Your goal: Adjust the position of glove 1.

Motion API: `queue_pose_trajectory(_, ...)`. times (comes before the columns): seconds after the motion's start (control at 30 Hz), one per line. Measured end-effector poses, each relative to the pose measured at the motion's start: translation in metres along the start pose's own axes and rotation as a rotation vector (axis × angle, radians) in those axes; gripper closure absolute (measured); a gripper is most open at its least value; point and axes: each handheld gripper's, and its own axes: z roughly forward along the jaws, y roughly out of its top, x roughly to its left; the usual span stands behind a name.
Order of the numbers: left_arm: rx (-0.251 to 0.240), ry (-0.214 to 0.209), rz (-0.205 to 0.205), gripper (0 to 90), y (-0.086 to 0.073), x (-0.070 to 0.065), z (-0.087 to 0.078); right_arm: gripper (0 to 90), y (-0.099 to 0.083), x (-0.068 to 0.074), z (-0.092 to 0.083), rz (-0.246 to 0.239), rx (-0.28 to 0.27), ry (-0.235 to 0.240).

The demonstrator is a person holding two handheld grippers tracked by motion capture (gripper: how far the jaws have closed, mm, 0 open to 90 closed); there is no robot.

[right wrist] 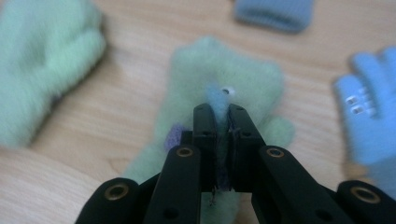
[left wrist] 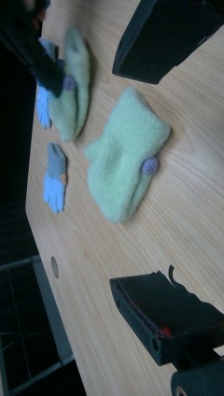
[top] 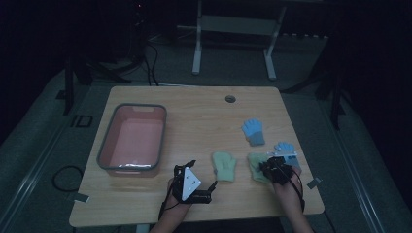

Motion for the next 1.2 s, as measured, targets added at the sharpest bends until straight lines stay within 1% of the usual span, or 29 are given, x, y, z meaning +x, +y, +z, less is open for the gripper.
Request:
queue_pose_trajectory(0.03, -0.001, 0.0, -0.002, 2.1, 0.0, 0.0, 0.0, 84.0, 0.004, 0.001, -0.003, -0.004, -0.011, -0.004)
queue_pose_trajectory(0.07, -0.001, 0.0, -0.002, 2.1, 0.0, 0.0, 0.0, 84.0, 0.004, 0.001, -0.003, -0.004, -0.011, -0.004)
queue_pose_trajectory(0.1, 0.0, -0.001, -0.003, 2.1, 0.0, 0.0, 0.0, 84.1, 0.012, 0.004, -0.01, -0.017, -0.026, -0.014)
queue_pose_trajectory(0.17, -0.001, 0.0, -0.004, 2.1, 0.0, 0.001, 0.0, 84.0, 0.02, 0.007, -0.017, -0.024, -0.047, -0.013)
queue_pose_trajectory(0.2, -0.001, 0.0, -0.004, 2.1, 0.0, 0.001, 0.0, 84.0, 0.02, 0.007, -0.017, -0.024, -0.047, -0.013)
queue_pose_trajectory(0.23, -0.001, 0.0, -0.004, 2.1, 0.0, 0.0, 0.0, 84.0, 0.028, 0.012, -0.024, -0.028, -0.069, -0.004)
queue_pose_trajectory(0.3, -0.001, 0.0, -0.003, 2.1, 0.0, 0.001, 0.0, 84.0, 0.036, 0.019, -0.028, -0.047, -0.089, -0.003)
queue_pose_trajectory(0.5, -0.003, -0.001, -0.006, 2.1, 0.0, 0.001, 0.0, 84.0, 0.056, 0.043, -0.034, -0.085, -0.12, 0.033)
queue_pose_trajectory(0.7, 0.0, -0.005, -0.007, 2.1, 0.0, 0.001, 0.0, 84.0, 0.066, 0.07, -0.026, -0.11, -0.116, 0.069)
queue_pose_trajectory(0.83, -0.005, -0.005, -0.011, 2.1, 0.0, 0.001, -0.001, 84.0, 0.067, 0.084, -0.02, -0.123, -0.107, 0.094)
queue_pose_trajectory(0.9, -0.007, -0.002, -0.011, 2.1, 0.0, 0.001, -0.001, 83.9, 0.066, 0.09, -0.017, -0.135, -0.098, 0.098)
queue_pose_trajectory(1.03, -0.004, -0.003, -0.003, 2.1, 0.0, 0.001, 0.0, 83.8, 0.061, 0.099, -0.01, -0.148, -0.077, 0.11)
queue_pose_trajectory(1.2, -0.003, -0.004, -0.008, 2.1, 0.0, 0.001, 0.0, 83.6, 0.056, 0.105, -0.002, -0.161, -0.057, 0.104)
